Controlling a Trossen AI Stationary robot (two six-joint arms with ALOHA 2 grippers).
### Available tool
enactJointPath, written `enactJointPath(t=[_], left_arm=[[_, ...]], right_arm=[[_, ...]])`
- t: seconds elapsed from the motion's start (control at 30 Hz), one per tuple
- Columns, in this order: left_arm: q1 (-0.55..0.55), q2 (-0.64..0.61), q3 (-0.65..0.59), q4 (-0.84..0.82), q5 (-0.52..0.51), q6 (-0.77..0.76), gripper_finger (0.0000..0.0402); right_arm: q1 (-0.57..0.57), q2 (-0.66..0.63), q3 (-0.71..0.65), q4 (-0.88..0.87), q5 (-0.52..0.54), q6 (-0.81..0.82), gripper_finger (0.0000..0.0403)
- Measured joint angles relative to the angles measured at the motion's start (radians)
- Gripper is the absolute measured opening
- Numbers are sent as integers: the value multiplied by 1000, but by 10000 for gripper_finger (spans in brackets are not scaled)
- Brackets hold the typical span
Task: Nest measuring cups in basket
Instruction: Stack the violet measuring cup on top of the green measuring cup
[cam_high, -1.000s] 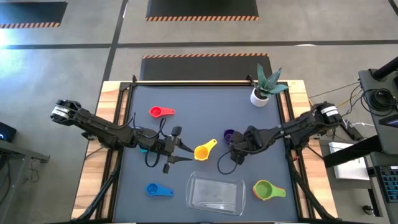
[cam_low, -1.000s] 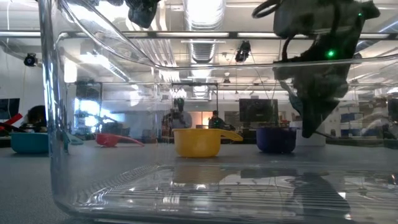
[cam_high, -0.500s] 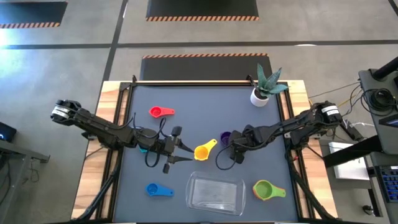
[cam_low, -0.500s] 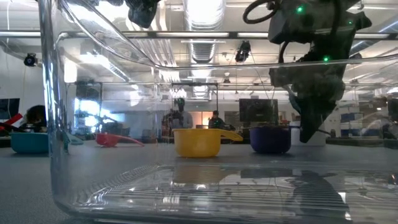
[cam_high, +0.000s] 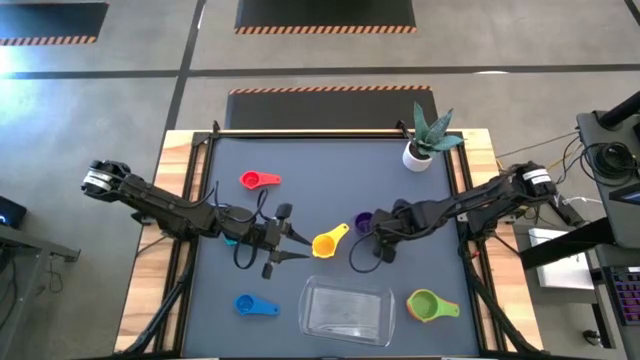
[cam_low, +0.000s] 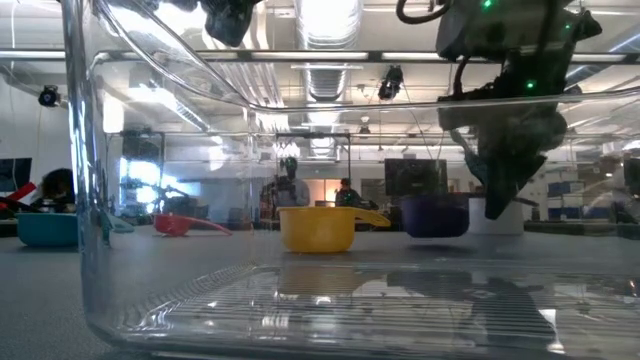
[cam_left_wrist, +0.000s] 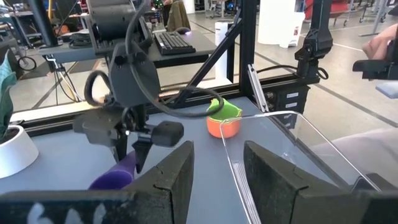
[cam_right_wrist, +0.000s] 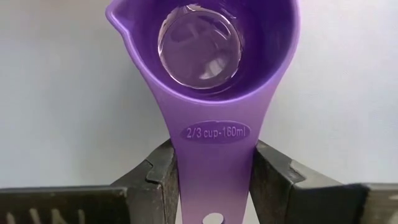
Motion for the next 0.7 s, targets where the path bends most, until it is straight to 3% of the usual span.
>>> enactJointPath(t=[0.3,0.7], left_arm=[[0,0,0,-19,0,-16,123],[0,0,0,-21,0,-35,123]], right_arm=[[94,-167,0,-95,4,89,132],[537,-352,16,-176,-7,375,132]])
